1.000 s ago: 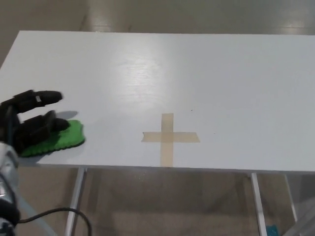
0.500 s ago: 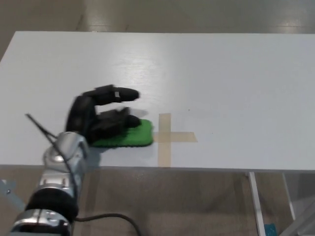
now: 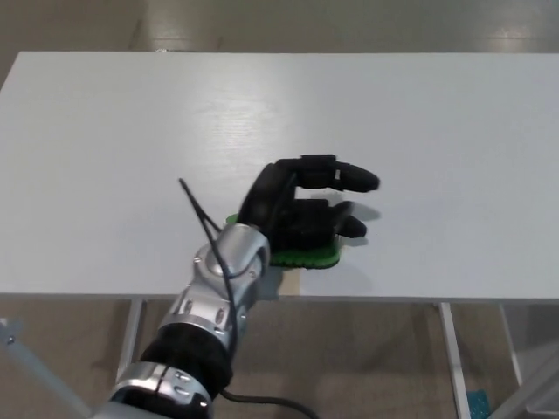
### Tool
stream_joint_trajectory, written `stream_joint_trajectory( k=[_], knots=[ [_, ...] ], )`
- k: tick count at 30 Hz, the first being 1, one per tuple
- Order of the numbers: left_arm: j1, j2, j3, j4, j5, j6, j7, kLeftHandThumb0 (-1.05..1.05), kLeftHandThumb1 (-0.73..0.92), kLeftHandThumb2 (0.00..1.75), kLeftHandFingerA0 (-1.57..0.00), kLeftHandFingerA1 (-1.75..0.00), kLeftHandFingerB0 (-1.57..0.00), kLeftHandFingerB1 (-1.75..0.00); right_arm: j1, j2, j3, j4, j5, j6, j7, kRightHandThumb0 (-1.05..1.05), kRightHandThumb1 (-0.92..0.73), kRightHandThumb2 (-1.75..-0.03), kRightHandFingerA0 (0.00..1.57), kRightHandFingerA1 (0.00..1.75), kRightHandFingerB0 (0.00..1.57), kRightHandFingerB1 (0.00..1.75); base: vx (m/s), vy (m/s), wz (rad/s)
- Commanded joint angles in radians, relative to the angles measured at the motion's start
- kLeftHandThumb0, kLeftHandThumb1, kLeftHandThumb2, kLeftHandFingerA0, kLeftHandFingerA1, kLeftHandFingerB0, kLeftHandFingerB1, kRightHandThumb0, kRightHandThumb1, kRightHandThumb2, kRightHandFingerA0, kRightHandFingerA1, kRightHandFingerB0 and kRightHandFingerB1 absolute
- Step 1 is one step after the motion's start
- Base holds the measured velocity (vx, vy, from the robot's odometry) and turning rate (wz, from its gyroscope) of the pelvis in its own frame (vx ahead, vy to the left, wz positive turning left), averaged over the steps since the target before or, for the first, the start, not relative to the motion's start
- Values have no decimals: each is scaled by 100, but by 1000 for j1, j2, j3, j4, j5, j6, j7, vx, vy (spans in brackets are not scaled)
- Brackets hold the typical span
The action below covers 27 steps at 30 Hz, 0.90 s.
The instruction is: Use the left hand to press on the green eraser and wipe the desk from center to the left and then back to center.
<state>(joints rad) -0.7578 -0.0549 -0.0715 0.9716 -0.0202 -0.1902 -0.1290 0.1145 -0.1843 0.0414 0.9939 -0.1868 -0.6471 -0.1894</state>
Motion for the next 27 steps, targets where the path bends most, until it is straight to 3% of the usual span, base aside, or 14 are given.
stream_joint_trajectory(
  k=[1, 8, 13, 14, 15, 17, 18, 21, 23, 24, 27],
  knots=[
    [-7, -19, -19, -29, 41, 33, 28, -8, 76, 70, -105, -67, -100, -60, 11, -1, 1, -13, -4, 19, 5, -32, -63, -60, 65, 50, 57, 39, 0, 0, 0],
    [-7, -16, -20, -35, 39, 43, 12, -10, 77, 68, -105, -66, -99, -59, 14, 1, -4, -8, 6, 16, 20, -32, -63, -60, 65, 50, 58, 39, 0, 0, 0],
    [-10, 22, 1, -54, 23, 53, -22, -10, 79, 65, -95, -58, -92, -53, 18, -1, -1, -11, -1, 23, 20, -33, -63, -60, 65, 50, 58, 39, 0, 0, 0],
    [-10, 31, 1, -69, 25, 59, -26, -19, 70, 62, -66, -41, -64, -39, 19, -1, -1, -11, -2, 21, 18, -33, -63, -60, 65, 50, 57, 39, 0, 0, 0],
    [-11, 46, 7, -115, 11, 76, -58, -29, 45, 96, -1, -51, 0, -45, 17, -1, -1, -8, -4, 20, 12, -33, -63, -60, 65, 50, 57, 39, 0, 0, 0],
    [-11, 57, 16, -157, -8, 90, -93, -29, 45, 96, -1, -51, 0, -45, 15, 0, -1, -5, -7, 22, 7, -33, -63, -60, 65, 50, 57, 39, 0, 0, 0],
    [-9, 86, 13, -246, -24, 103, -149, -73, 46, 78, 0, 0, -8, -25, 12, -3, 0, -5, -10, 22, 6, -33, -63, -60, 65, 50, 57, 39, 0, 0, 0],
    [-4, 113, 12, -340, -41, 119, -196, -77, 48, 82, 0, 0, -4, -22, 12, -4, 0, -8, -9, 25, 8, -33, -63, -60, 65, 50, 57, 39, 0, 0, 0],
    [-1, 155, 10, -476, -63, 148, -248, -75, 44, 76, 0, 0, -2, -24, 15, -4, -4, -13, -1, 33, 18, -33, -63, -60, 65, 50, 57, 39, 0, 0, 0],
    [3, 184, 15, -583, -88, 178, -276, -79, 48, 85, 0, 0, -5, -27, 15, -5, -4, -13, 0, 36, 22, -33, -63, -60, 65, 50, 57, 39, 0, 0, 0],
    [17, 251, 35, -833, -168, 246, -338, -79, 48, 85, 0, 0, -6, -28, 9, -9, -4, -6, 2, 38, 31, -33, -63, -60, 65, 50, 57, 39, 0, 0, 0]
  ],
)
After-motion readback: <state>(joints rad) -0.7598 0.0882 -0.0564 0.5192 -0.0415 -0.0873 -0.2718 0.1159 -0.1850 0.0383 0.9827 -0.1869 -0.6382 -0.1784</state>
